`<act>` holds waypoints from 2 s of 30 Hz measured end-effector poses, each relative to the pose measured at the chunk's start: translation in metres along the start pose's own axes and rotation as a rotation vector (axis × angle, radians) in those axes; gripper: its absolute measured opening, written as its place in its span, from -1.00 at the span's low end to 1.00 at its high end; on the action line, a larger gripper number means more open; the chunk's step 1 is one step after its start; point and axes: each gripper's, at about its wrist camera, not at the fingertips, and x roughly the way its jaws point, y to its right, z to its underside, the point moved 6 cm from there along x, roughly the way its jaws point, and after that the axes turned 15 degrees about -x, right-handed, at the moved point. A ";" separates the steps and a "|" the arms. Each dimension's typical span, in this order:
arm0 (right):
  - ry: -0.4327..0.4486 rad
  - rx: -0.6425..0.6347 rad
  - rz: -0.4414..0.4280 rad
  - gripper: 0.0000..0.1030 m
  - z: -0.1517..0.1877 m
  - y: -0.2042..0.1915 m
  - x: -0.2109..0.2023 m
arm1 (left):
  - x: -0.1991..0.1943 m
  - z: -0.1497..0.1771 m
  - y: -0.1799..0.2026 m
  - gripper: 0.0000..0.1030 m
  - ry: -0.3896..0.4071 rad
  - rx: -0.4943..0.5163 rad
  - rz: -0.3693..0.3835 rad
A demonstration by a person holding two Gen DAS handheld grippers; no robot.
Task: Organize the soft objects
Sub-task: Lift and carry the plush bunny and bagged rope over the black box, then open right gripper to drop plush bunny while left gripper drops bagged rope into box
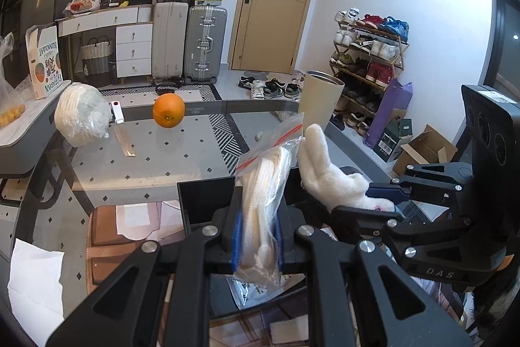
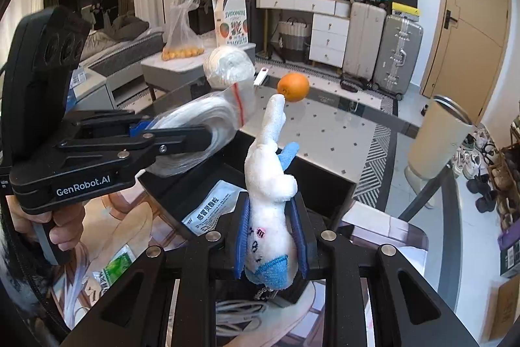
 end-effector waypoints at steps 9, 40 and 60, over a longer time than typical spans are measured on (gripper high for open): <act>-0.056 -0.037 -0.022 -0.53 -0.004 0.000 0.033 | 0.016 0.003 0.000 -0.75 -0.025 0.021 -0.005; -0.012 0.064 0.047 0.70 0.016 0.014 -0.014 | -0.002 0.025 0.013 0.68 -0.079 0.058 -0.001; -0.024 0.193 0.005 0.99 0.076 -0.023 -0.050 | -0.058 0.074 -0.021 1.00 -0.068 0.002 -0.096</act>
